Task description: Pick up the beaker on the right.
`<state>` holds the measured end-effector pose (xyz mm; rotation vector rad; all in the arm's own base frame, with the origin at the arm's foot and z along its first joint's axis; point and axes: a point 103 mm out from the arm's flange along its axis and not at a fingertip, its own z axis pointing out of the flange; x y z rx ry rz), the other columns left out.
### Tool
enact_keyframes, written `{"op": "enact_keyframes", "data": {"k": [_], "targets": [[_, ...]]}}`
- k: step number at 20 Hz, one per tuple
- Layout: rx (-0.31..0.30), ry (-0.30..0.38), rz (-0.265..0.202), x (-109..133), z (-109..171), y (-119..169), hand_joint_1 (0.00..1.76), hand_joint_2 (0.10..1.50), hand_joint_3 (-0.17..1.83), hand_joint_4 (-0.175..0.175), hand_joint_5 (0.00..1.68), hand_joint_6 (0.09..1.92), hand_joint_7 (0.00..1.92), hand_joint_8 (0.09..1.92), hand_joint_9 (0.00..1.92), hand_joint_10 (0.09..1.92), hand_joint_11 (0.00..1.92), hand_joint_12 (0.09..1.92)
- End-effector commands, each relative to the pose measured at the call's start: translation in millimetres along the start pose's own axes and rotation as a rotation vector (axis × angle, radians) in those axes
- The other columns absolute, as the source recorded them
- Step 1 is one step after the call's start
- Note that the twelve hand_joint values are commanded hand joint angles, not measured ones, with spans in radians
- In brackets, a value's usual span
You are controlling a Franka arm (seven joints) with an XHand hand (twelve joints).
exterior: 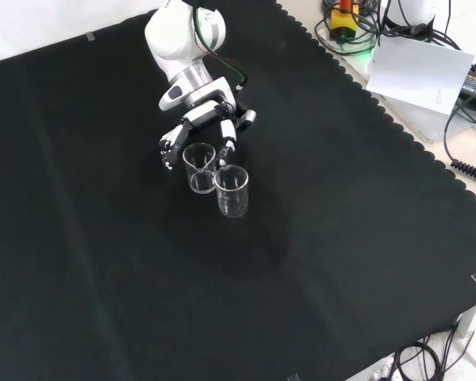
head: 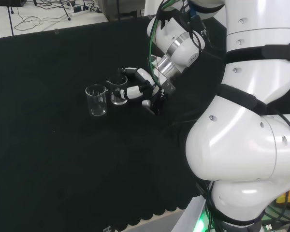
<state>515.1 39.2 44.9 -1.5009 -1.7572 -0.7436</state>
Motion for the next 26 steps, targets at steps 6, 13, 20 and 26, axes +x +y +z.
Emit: {"op": "enact_keyframes", "data": {"k": [6,13,20,26], "targets": [[0.010,0.017,-0.004,-0.7,2.3,4.2,0.96,0.51,0.64,-0.049,0.52,0.09,0.34,0.67,0.45,0.60,0.06,1.36],[0.021,0.011,-0.007,0.4,5.3,4.3,0.96,0.51,0.64,-0.050,0.51,0.09,0.33,0.68,0.44,0.60,0.05,1.36],[0.015,0.006,-0.013,3.3,6.7,5.7,0.96,0.51,0.63,-0.051,0.50,0.09,0.32,0.68,0.44,0.60,0.05,1.36],[0.007,0.006,-0.005,3.3,7.3,7.6,0.96,0.51,0.63,-0.051,0.50,0.09,0.32,0.68,0.44,0.60,0.05,1.36]]}}
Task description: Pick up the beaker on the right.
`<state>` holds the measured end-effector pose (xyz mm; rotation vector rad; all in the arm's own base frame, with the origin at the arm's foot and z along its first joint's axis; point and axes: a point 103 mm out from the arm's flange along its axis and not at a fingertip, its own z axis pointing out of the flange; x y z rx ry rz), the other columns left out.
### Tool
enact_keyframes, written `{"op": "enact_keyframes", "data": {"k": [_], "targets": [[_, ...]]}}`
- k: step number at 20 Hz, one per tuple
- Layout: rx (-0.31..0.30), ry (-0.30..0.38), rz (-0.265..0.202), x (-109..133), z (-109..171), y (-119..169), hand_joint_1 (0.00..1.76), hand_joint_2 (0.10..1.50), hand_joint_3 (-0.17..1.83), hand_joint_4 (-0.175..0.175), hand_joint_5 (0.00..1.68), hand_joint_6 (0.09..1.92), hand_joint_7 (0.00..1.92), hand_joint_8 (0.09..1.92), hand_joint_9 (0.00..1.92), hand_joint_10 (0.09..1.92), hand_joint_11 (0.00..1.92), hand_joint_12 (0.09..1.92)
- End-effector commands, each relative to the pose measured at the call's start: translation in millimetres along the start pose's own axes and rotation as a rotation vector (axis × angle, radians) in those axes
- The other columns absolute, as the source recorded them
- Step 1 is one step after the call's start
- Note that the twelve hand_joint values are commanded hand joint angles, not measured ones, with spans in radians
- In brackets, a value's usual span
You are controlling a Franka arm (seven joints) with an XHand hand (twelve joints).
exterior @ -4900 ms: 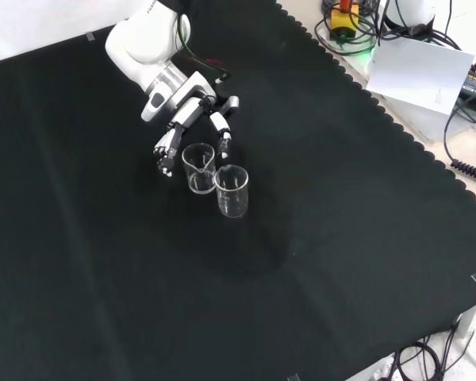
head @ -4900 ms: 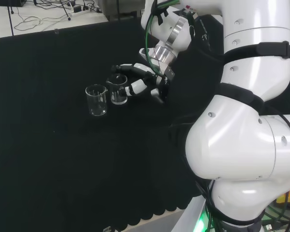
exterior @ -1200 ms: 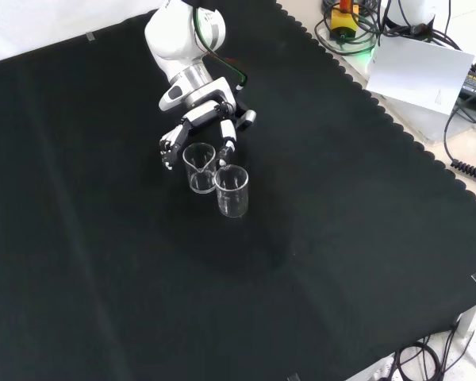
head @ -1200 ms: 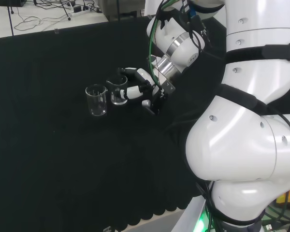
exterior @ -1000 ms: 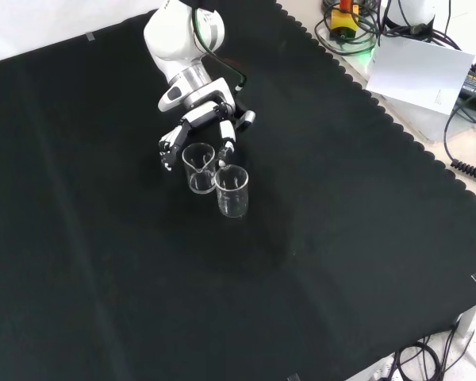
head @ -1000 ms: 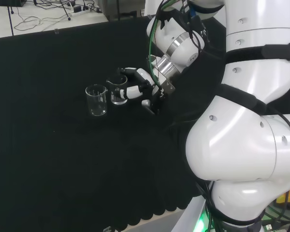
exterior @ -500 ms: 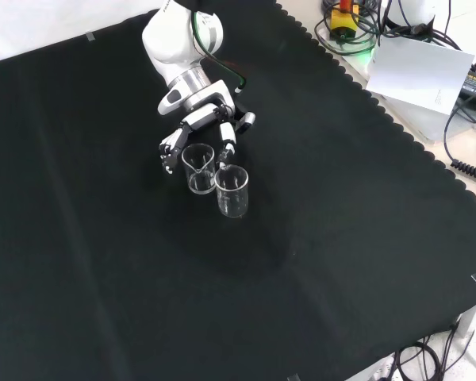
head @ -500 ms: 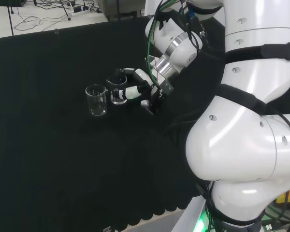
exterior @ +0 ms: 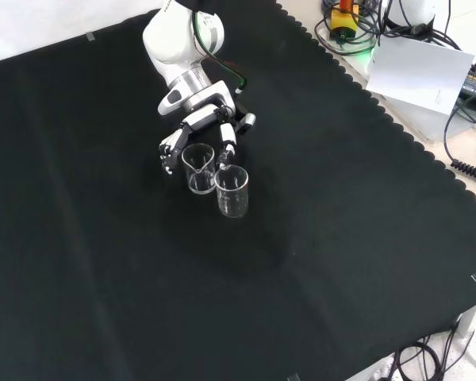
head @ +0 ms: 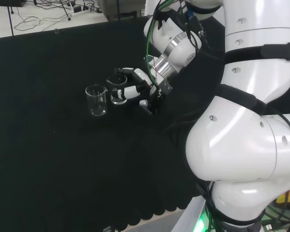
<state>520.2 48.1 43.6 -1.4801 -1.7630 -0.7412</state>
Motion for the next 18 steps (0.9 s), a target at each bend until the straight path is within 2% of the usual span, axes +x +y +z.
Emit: {"op": "enact_keyframes", "data": {"k": [1,10,15,17,18], "targets": [[-0.006,0.001,0.007,-1.1,-0.2,1.3,0.96,0.51,0.63,-0.051,0.50,0.09,0.32,0.68,0.44,0.60,0.05,1.36],[0.005,0.000,0.006,-1.3,1.0,3.7,0.96,0.51,0.63,-0.051,0.52,0.10,0.33,0.69,0.44,0.61,0.05,1.36],[0.011,-0.015,0.002,3.1,1.2,6.2,0.96,0.52,0.62,-0.042,0.59,0.16,0.38,0.69,0.49,0.61,0.07,1.36],[0.006,-0.030,0.013,3.5,0.9,6.6,0.97,0.54,0.60,-0.027,0.68,0.41,0.45,0.66,0.54,0.58,0.11,1.34],[0.000,-0.043,0.024,3.4,0.6,6.6,0.98,0.56,0.60,-0.018,0.77,0.55,0.50,0.67,0.58,0.58,0.13,1.34]]}}
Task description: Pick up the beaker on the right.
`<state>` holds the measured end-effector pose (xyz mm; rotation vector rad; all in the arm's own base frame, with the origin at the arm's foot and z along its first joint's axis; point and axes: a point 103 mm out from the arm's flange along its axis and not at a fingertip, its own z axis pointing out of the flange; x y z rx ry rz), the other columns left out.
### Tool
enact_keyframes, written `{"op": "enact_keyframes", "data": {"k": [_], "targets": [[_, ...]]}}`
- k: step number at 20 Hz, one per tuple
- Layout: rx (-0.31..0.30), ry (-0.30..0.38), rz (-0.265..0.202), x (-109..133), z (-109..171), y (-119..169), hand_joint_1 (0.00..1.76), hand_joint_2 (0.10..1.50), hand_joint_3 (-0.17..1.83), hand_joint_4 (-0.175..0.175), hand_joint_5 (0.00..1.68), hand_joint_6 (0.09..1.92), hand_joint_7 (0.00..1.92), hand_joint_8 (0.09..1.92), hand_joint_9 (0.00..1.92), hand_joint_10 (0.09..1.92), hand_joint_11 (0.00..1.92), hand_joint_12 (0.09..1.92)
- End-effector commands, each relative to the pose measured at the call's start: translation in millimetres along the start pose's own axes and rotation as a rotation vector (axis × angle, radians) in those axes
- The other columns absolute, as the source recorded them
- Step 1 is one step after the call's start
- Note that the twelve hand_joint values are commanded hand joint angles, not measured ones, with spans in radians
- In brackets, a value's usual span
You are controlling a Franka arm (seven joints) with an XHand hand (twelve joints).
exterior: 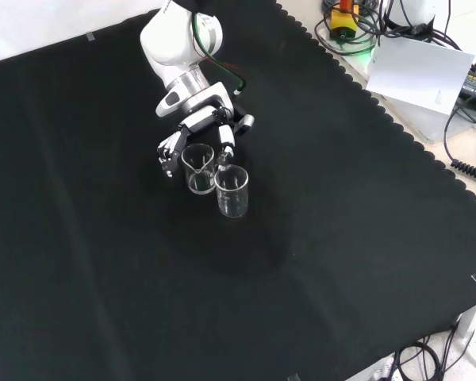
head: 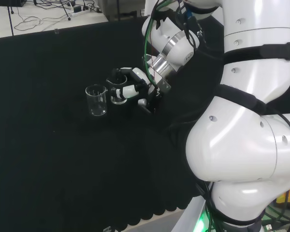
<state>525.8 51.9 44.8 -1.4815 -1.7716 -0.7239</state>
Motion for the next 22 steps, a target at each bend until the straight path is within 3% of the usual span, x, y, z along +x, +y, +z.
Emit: {"op": "enact_keyframes", "data": {"k": [1,3,5,6,12,17,22], "targets": [[-0.021,-0.045,0.035,1,-1,0,1.00,0.58,0.60,-0.010,0.87,0.64,0.56,0.67,0.62,0.57,0.17,1.34],[-0.032,-0.081,0.068,1,-2,0,1.07,0.69,0.53,0.111,1.12,0.66,0.72,0.66,0.72,0.57,0.27,1.32],[-0.044,-0.112,0.104,0,-4,-1,1.11,0.73,0.50,0.160,1.24,0.61,0.87,0.64,0.83,0.53,0.39,1.28],[-0.045,-0.120,0.113,-1,-5,-1,1.12,0.72,0.51,0.169,1.28,0.58,0.92,0.63,0.87,0.52,0.44,1.26],[-0.083,-0.155,0.124,-1,-21,1,1.15,0.68,0.53,0.132,1.40,0.38,1.18,0.49,1.10,0.39,0.75,1.09],[-0.115,-0.148,0.093,3,-43,4,1.16,0.66,0.54,0.172,1.49,0.21,1.33,0.33,1.27,0.24,0.90,0.99],[-0.090,-0.155,0.042,11,-68,7,1.16,0.65,0.55,0.175,1.52,0.15,1.38,0.28,1.31,0.19,0.95,0.97]]}}
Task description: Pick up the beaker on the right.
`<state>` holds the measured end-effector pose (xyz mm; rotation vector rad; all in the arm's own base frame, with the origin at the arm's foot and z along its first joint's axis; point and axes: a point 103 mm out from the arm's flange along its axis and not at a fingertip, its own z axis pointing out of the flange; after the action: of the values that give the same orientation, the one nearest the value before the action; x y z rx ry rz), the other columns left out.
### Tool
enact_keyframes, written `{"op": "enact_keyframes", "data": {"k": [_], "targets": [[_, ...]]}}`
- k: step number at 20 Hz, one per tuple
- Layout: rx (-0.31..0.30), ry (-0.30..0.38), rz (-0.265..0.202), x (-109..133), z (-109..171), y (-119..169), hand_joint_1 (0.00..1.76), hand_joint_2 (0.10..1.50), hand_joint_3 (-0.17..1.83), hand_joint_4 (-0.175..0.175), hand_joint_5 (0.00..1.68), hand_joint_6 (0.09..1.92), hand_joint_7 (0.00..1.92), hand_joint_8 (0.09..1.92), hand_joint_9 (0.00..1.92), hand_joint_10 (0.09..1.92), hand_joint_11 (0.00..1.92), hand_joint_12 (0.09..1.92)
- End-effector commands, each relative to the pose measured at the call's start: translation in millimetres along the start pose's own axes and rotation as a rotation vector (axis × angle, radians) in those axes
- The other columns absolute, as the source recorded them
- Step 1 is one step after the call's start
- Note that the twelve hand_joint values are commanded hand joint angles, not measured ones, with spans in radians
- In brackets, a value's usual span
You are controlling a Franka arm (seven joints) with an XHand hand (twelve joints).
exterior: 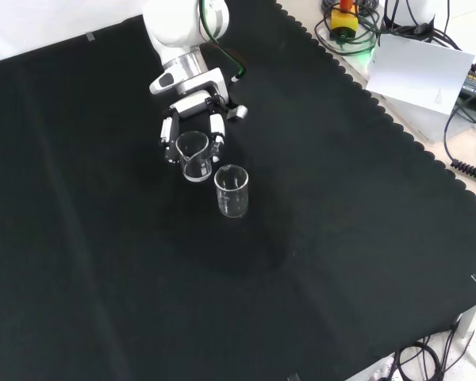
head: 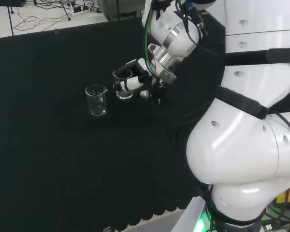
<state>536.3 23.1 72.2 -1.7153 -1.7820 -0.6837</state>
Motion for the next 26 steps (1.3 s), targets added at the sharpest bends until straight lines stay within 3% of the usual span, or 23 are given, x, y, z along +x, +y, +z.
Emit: {"op": "enact_keyframes", "data": {"k": [1,13,26], "targets": [[0.015,-0.009,-0.061,4,-32,5,1.16,0.65,0.55,0.175,1.52,0.14,1.39,0.27,1.32,0.19,0.95,0.96],[0.144,-0.092,-0.113,12,-67,3,1.17,0.62,0.58,0.174,1.55,0.10,1.47,0.22,1.40,0.15,1.02,0.94],[0.268,-0.176,-0.153,36,-74,-5,1.17,0.62,0.59,0.169,1.55,0.09,1.49,0.21,1.42,0.15,1.04,0.93]]}}
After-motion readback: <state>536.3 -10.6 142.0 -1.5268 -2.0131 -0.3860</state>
